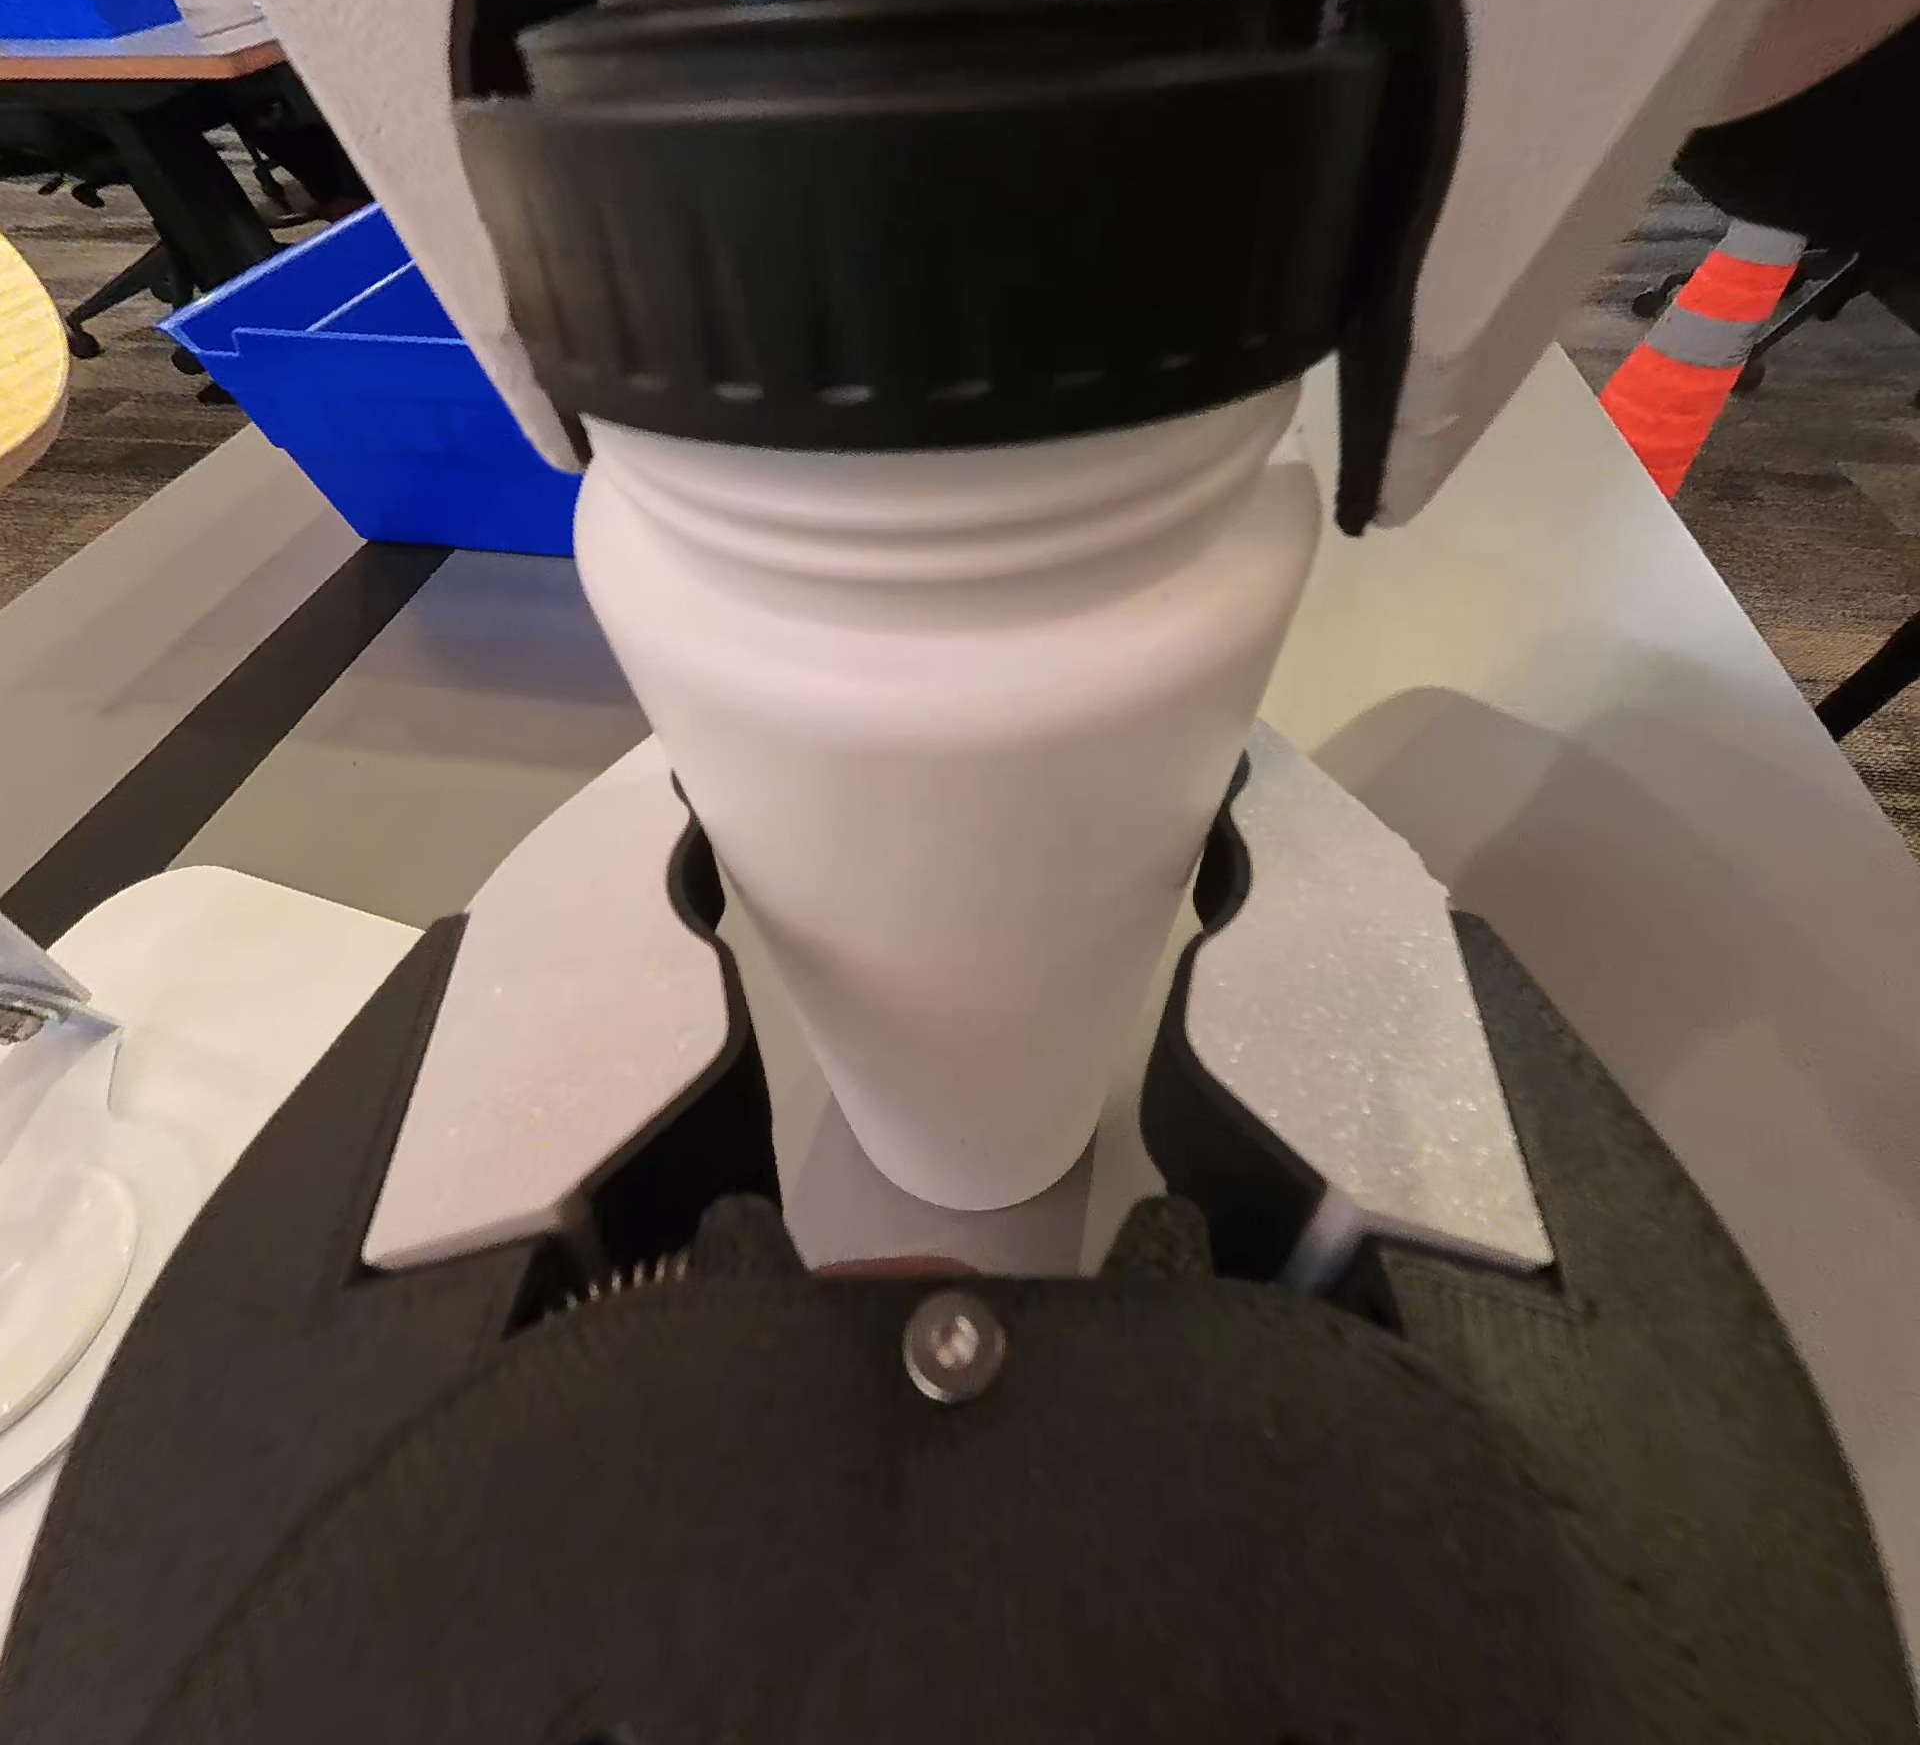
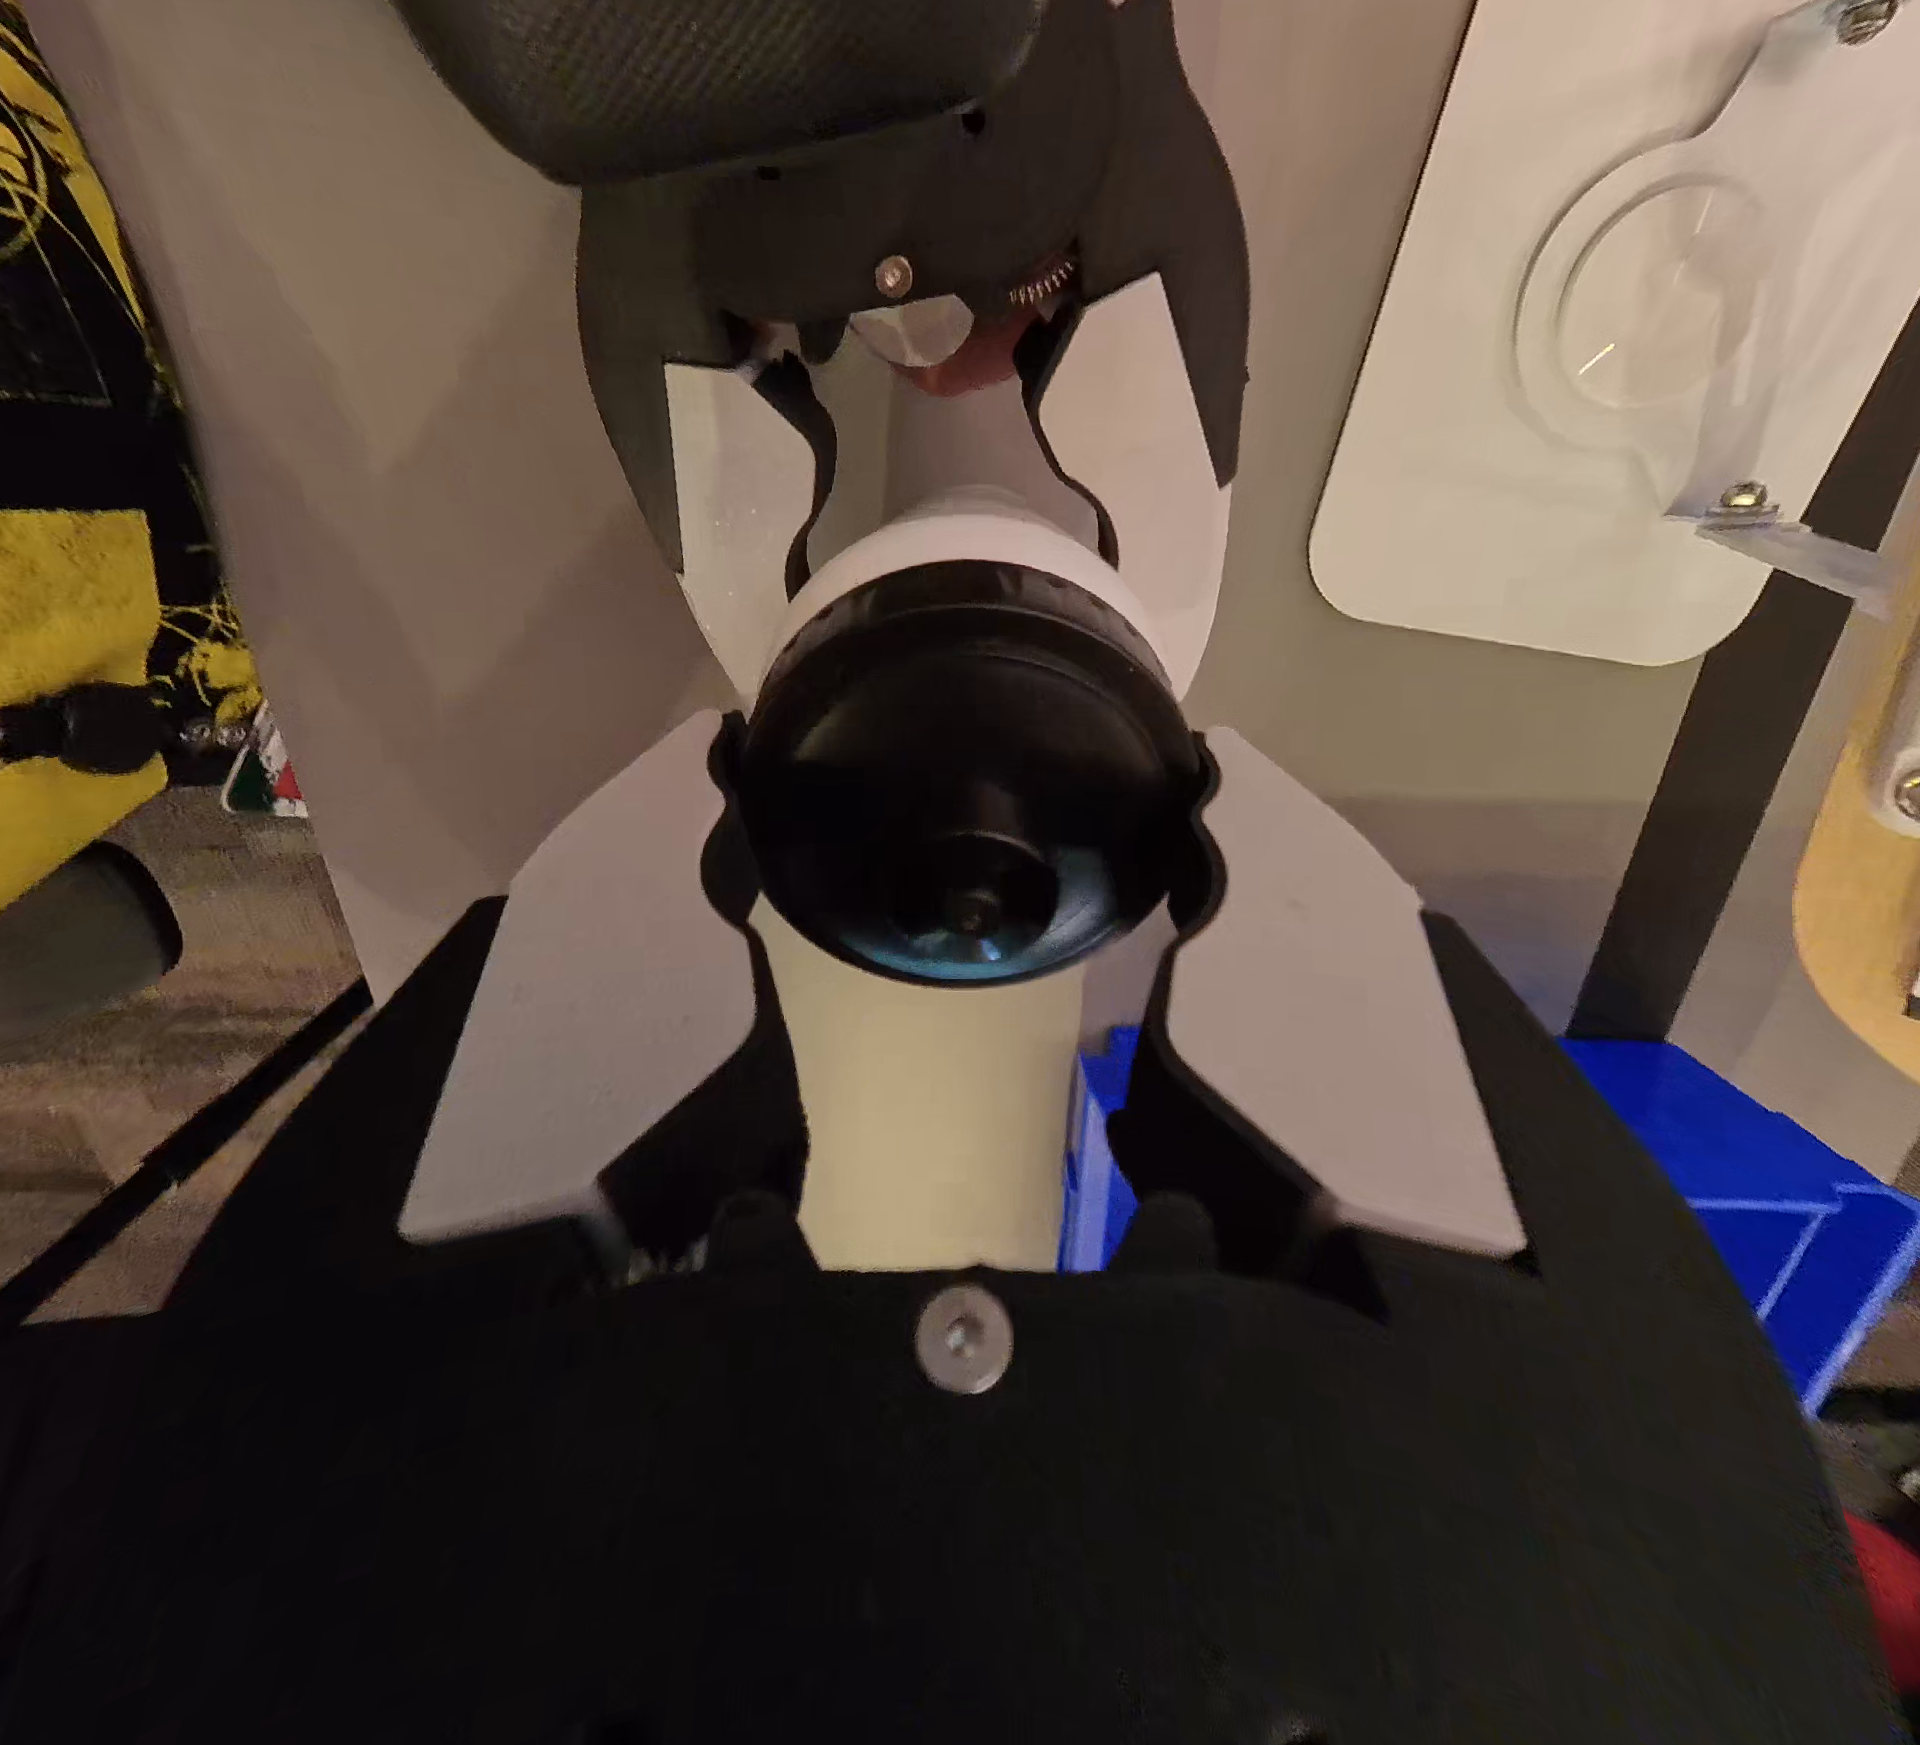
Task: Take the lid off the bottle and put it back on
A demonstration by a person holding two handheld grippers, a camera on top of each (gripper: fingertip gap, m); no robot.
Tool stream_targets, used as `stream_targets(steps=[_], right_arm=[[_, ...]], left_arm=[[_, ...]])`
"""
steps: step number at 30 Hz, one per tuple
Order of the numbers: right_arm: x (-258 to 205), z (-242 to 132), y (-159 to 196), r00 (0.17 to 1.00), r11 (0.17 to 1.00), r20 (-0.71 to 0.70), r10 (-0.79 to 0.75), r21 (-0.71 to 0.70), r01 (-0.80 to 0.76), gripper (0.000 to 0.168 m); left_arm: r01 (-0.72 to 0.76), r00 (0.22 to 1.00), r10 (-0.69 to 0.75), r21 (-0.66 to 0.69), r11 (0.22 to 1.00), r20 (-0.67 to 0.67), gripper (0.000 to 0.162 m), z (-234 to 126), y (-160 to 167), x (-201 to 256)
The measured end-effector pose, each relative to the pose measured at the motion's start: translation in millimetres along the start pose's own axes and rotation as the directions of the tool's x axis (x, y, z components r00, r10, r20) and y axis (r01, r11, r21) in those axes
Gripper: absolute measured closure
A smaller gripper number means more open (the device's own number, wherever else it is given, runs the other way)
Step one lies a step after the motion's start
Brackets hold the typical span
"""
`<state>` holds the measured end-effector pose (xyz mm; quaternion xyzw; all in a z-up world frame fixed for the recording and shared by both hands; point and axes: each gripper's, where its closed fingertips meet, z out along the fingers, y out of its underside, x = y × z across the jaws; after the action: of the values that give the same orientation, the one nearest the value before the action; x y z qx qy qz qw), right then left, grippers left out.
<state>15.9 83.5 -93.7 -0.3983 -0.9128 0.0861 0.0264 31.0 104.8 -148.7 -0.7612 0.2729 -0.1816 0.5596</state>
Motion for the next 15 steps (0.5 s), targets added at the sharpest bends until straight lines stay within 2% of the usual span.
stream_targets(steps=[7,15], right_arm=[[-0.2,-0.4,1.0,1.0,1.0,0.011,-0.002,-0.026,0.003,0.089],[-2.3,-0.5,1.2,0.999,0.998,0.028,0.031,0.061,-0.033,0.089]], left_arm=[[0.0,1.0,0.0,0.0,1.0,-0.002,0.072,0.2,-0.1,0.4],[-0.001,1.0,0.001,0.005,1.0,-0.009,0.072,1.5,-0.7,2.1]])
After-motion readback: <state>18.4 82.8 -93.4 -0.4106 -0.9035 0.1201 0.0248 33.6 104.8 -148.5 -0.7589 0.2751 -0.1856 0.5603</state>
